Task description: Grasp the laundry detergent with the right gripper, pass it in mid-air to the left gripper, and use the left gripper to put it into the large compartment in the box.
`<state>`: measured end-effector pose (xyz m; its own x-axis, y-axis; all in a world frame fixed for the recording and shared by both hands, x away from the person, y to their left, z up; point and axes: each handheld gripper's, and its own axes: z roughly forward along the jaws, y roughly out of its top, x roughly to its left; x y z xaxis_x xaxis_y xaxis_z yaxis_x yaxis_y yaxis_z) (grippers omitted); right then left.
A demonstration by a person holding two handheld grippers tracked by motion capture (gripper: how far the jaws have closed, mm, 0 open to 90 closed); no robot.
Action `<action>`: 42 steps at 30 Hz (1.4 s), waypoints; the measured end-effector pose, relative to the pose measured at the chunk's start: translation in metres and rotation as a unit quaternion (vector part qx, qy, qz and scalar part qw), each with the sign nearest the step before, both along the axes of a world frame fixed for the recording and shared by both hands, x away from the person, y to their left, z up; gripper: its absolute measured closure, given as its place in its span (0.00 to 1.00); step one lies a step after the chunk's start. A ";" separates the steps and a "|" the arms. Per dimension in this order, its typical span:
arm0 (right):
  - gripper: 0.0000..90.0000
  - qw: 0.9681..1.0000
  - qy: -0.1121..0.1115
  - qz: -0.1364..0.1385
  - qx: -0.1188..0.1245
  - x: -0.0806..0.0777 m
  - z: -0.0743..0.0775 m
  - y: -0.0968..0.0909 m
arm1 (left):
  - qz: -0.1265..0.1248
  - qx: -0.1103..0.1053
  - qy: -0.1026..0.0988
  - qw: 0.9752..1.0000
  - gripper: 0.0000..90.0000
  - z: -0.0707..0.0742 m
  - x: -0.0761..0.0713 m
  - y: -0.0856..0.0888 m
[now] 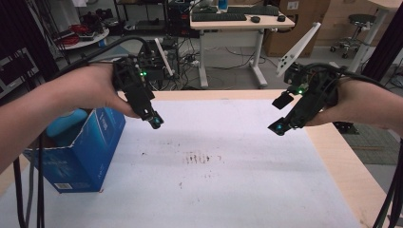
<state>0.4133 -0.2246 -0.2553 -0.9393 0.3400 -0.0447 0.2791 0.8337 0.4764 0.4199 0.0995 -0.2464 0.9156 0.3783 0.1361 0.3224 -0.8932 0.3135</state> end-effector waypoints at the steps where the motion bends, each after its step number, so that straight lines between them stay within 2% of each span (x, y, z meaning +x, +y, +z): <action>1: 0.21 1.000 0.001 0.003 0.003 -0.001 -0.001 0.001 | -0.001 -0.001 -0.001 1.000 0.20 -0.002 0.000 -0.002; 11: 0.21 1.000 0.006 0.017 0.006 -0.004 -0.006 0.009 | -0.006 0.001 0.006 1.000 0.20 -0.017 -0.002 -0.010; 42: 0.21 1.000 0.007 0.023 0.000 -0.001 -0.010 0.013 | 0.000 0.000 0.010 1.000 0.21 -0.022 0.001 -0.007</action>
<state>0.4120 -0.2113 -0.2649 -0.9547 0.2957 -0.0321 0.2460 0.8458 0.4734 0.4207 0.0924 -0.2685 0.9179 0.3788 0.1184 0.3290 -0.8932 0.3065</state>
